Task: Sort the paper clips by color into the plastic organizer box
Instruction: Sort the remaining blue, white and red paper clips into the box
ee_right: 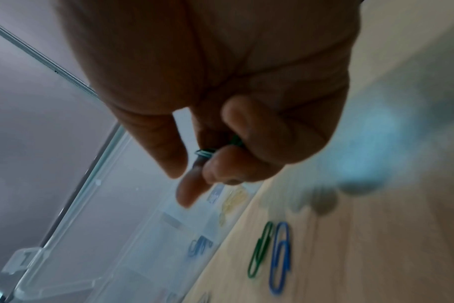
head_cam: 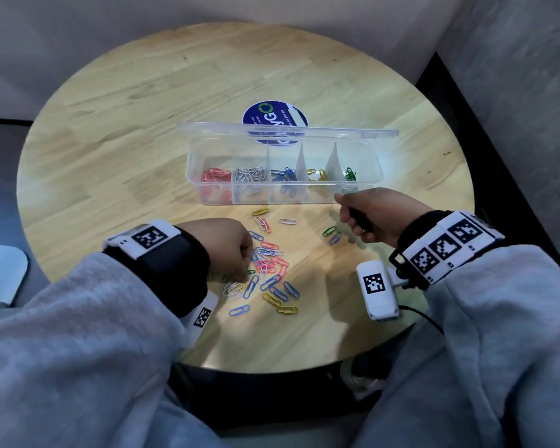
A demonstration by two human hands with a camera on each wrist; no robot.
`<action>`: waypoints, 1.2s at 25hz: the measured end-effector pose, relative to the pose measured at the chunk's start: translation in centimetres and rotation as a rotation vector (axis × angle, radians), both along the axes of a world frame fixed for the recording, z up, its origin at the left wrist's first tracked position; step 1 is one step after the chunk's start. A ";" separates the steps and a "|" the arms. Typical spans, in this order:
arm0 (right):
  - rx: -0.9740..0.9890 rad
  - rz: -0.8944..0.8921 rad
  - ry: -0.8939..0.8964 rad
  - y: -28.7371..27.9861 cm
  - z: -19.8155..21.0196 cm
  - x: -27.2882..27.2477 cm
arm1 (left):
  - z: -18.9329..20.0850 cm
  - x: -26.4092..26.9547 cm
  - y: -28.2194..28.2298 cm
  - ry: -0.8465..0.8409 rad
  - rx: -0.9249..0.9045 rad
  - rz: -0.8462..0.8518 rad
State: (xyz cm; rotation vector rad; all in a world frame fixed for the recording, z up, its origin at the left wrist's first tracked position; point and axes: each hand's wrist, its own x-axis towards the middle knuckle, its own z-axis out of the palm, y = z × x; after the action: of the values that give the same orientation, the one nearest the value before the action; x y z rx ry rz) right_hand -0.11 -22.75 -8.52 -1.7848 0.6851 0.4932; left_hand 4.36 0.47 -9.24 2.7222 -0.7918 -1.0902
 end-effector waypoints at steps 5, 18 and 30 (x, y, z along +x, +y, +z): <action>-0.052 0.037 -0.040 -0.9 0.0 0.1 | 1.9 1.3 1.1 0.204 -0.315 0.200; -0.646 0.576 -0.020 0.9 -0.9 0.8 | 4.0 2.5 2.7 0.565 -0.842 0.730; 0.027 0.259 0.005 0.7 0.6 0.2 | 3.7 1.5 2.1 0.613 -0.901 0.901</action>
State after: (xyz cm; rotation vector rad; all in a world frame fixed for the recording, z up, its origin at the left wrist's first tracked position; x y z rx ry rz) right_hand 0.09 -22.10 -7.90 -1.8571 0.4496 0.6771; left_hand 5.88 2.52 -5.53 1.5233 0.0893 -0.9050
